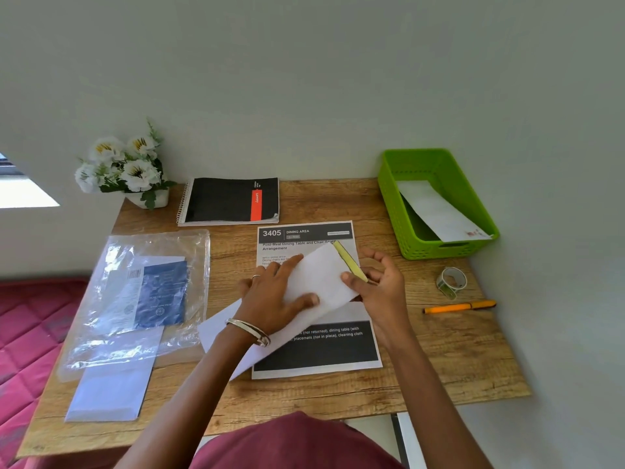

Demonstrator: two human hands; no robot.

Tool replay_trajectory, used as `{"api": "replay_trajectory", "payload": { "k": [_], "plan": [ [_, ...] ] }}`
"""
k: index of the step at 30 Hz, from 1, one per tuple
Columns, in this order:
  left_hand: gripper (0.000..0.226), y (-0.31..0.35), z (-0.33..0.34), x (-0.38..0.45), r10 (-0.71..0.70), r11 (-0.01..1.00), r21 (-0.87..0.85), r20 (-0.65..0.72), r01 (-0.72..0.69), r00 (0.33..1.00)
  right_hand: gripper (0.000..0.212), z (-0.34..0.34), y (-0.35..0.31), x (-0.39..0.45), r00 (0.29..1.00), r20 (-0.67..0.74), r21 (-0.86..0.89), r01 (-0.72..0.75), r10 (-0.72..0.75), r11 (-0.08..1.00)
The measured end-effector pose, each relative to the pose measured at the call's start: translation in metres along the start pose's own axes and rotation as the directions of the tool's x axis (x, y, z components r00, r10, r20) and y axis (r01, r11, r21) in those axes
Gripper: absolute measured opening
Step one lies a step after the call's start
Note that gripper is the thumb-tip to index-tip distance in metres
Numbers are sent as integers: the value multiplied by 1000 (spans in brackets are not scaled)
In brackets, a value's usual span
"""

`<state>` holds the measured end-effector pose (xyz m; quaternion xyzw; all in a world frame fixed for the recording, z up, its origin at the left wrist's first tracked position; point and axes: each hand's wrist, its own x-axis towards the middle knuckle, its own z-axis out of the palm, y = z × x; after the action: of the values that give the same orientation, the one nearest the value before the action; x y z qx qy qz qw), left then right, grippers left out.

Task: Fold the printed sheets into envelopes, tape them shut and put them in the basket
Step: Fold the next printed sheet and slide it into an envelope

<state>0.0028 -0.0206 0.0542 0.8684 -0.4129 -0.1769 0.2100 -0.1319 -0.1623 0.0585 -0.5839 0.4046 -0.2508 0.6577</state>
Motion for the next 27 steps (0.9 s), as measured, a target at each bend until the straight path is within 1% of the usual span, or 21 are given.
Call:
{"api": "replay_trajectory", "payload": {
  "k": [2,3,6,9,13,17,19,21,24,27],
  "plan": [
    [55,2,-3,2,-67,990,-131,-99,53,993,33,1,-3,-4,999,13,-20,45,-45,999],
    [43,2,-3,4,-106,979,-186,-129,81,986,25,3,-4,-6,998,27,-20,59,-58,998],
    [30,0,-6,4,-198,954,-253,-139,158,970,13,5,-6,-11,996,69,24,50,-51,998],
    [17,1,-9,3,-220,933,-316,-117,174,968,13,4,-9,-13,997,80,84,3,-10,996],
    [15,8,-13,0,-211,905,-389,-59,172,976,5,-1,-8,-9,995,96,88,-14,6,996],
    [23,13,-17,0,-166,882,-447,-4,147,986,26,-3,-10,-6,990,138,72,-47,37,996],
    [23,16,-19,0,-141,888,-443,-8,123,990,27,-3,-11,-6,986,158,58,-57,47,997],
    [21,20,-21,0,-126,890,-446,-32,98,992,24,-2,-12,-7,983,179,44,-49,40,998],
    [17,25,-24,0,-119,873,-482,-66,73,991,22,-1,-14,-8,982,189,18,-30,26,999],
    [20,33,-26,2,-88,865,-500,-82,36,993,21,2,-17,-8,973,232,-32,-11,18,999]
  ]
}}
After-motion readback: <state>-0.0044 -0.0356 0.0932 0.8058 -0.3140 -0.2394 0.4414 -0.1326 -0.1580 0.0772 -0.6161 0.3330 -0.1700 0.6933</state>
